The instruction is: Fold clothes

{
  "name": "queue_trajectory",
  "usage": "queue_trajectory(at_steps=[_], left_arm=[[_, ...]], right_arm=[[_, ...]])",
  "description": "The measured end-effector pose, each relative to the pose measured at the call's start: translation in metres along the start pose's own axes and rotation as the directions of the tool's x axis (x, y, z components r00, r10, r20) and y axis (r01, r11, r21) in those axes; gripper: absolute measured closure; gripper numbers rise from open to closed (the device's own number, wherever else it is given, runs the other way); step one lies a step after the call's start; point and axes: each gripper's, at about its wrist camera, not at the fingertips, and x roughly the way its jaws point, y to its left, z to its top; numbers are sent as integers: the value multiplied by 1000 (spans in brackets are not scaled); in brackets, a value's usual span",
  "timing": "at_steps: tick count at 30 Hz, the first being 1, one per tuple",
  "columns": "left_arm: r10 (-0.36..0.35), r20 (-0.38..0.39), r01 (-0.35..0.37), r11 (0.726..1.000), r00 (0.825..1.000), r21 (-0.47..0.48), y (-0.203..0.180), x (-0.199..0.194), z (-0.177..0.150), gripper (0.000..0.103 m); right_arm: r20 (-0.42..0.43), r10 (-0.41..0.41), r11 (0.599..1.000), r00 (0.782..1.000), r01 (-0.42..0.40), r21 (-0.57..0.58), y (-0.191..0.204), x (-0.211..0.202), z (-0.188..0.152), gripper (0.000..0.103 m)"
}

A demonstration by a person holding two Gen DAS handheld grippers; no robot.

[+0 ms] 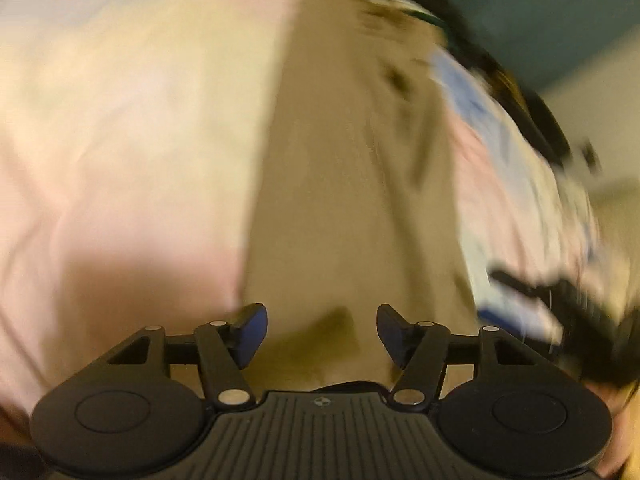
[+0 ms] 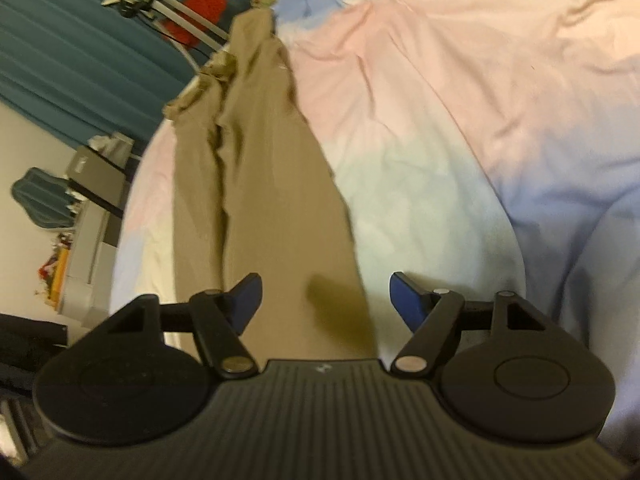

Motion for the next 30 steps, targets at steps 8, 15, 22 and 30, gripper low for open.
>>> queue_trajectory(at_steps=[8, 15, 22, 30], left_arm=[[11, -37, -15, 991, 999, -129, 27, 6, 10, 39], [-8, -22, 4, 984, 1000, -181, 35, 11, -4, 34], [-47, -101, 25, 977, 994, -210, 35, 36, -2, 35], [-104, -103, 71, 957, 989, -283, 40, 34, 3, 93]], right_arm=[[-104, 47, 994, 994, -36, 102, -17, 6, -11, 33], [-123, 187, 967, 975, -160, 199, -16, -15, -37, 39], [-140, 105, 984, 985, -82, 160, -9, -12, -44, 42], [-207, 18, 999, 978, -9, 43, 6, -5, -46, 76]])
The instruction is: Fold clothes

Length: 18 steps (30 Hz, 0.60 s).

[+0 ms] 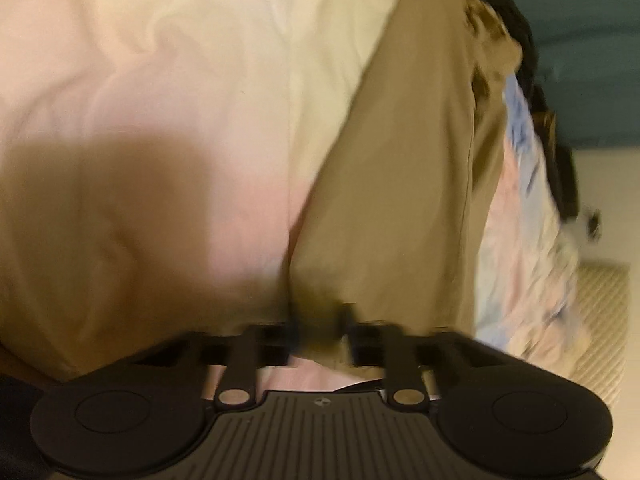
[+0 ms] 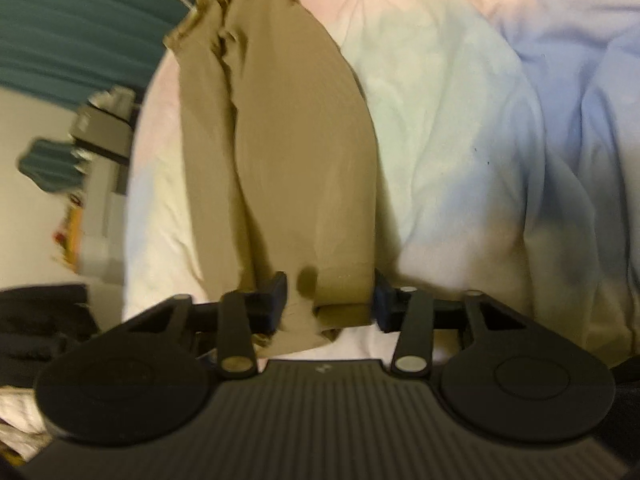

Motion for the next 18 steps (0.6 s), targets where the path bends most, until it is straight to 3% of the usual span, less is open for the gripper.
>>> queue_trajectory(at_steps=[1, 6, 9, 13, 15, 18], left_arm=[[-19, 18, 19, 1000, 1000, -9, -2, -4, 2, 94], [-130, 98, 125, 990, 987, 61, -37, -51, 10, 95], [-223, 142, 206, 971, 965, 124, -63, -89, 10, 95], [-318, 197, 288, 943, 927, 166, -83, -131, -3, 96], [-349, 218, 315, 933, 911, 176, -82, -147, -15, 96], [-386, 245, 345, 919, 890, 193, -75, -166, -38, 96]], right_arm=[[4, -18, 1000, 1000, 18, -13, 4, -3, 3, 89], [77, 36, 994, 996, -27, -110, 34, -43, 20, 93], [146, 120, 985, 982, -100, -139, 55, -78, 32, 93], [226, 240, 960, 944, -196, -198, 86, -126, 35, 93], [256, 279, 946, 925, -219, -239, 96, -145, 30, 93], [268, 303, 932, 915, -226, -282, 101, -160, 14, 93]])
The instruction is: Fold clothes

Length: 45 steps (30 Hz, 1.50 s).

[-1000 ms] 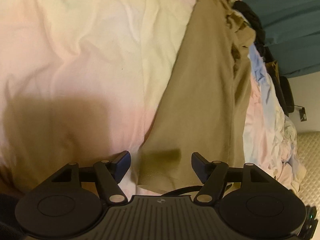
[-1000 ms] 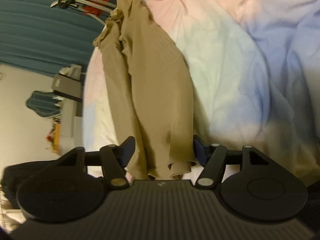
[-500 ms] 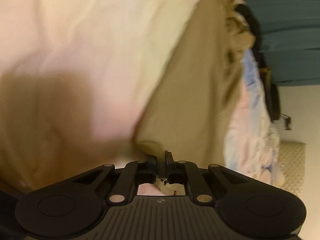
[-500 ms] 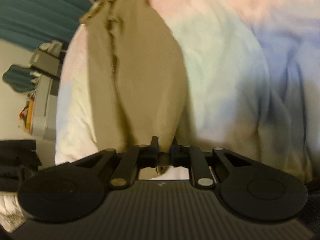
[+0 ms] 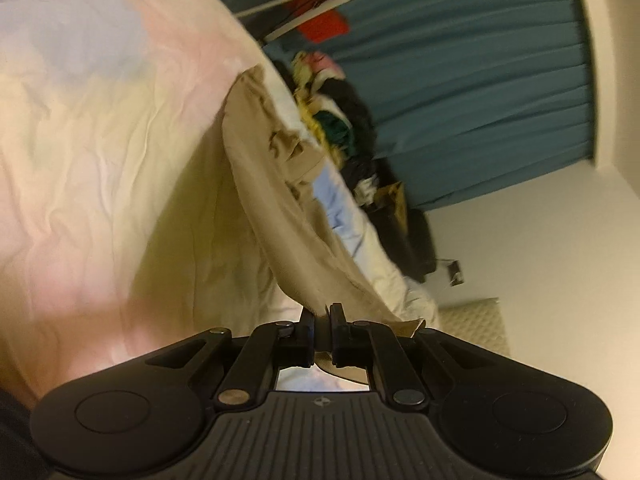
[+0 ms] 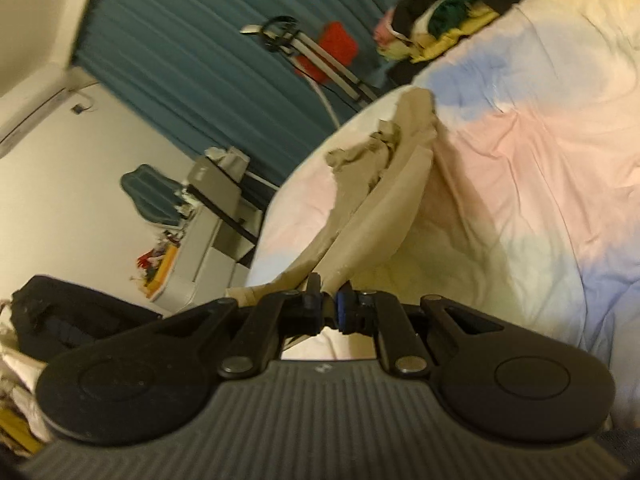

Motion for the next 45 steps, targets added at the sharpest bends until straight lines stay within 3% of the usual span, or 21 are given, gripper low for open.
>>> queue_trajectory(at_steps=[5, 8, 10, 16, 20, 27, 34, 41, 44, 45], left_arm=[[4, -11, -4, 999, 1000, -34, 29, -47, -55, 96], [-4, -58, 0, 998, 998, -68, 52, -46, -83, 96], [-6, -78, 0, 997, 997, -79, 62, -36, -84, 96], [18, -45, -20, 999, 999, -33, 49, 18, -37, 96], [51, 43, -50, 999, 998, -13, 31, 58, 3, 96], [165, 149, -173, 984, 975, 42, 10, 139, 64, 96], [196, 156, -222, 959, 968, 174, 35, 193, 93, 96], [273, 114, -291, 936, 955, 197, 75, 247, 105, 95], [291, 88, -303, 928, 953, 217, 81, 261, 106, 84], [282, 82, -294, 930, 956, 220, 80, 260, 105, 71]], right_arm=[[-22, -17, 1000, 1000, 17, -11, -13, -23, -46, 93], [-42, -29, 999, 999, 30, 36, -36, -36, -78, 93], [-51, -29, 997, 998, 33, 76, -51, -35, -83, 94], [-39, -30, 988, 999, 35, 148, -61, 2, -48, 93], [-2, -48, 987, 999, 48, 154, -55, 51, -5, 93], [27, -136, 971, 990, 127, 202, -69, 155, 54, 93], [14, -150, 980, 989, 147, 131, -106, 216, 70, 92], [-47, -210, 968, 977, 215, 127, -135, 261, 67, 91], [-80, -233, 962, 969, 242, 127, -138, 271, 66, 89], [-88, -236, 961, 968, 246, 127, -139, 273, 66, 88]])
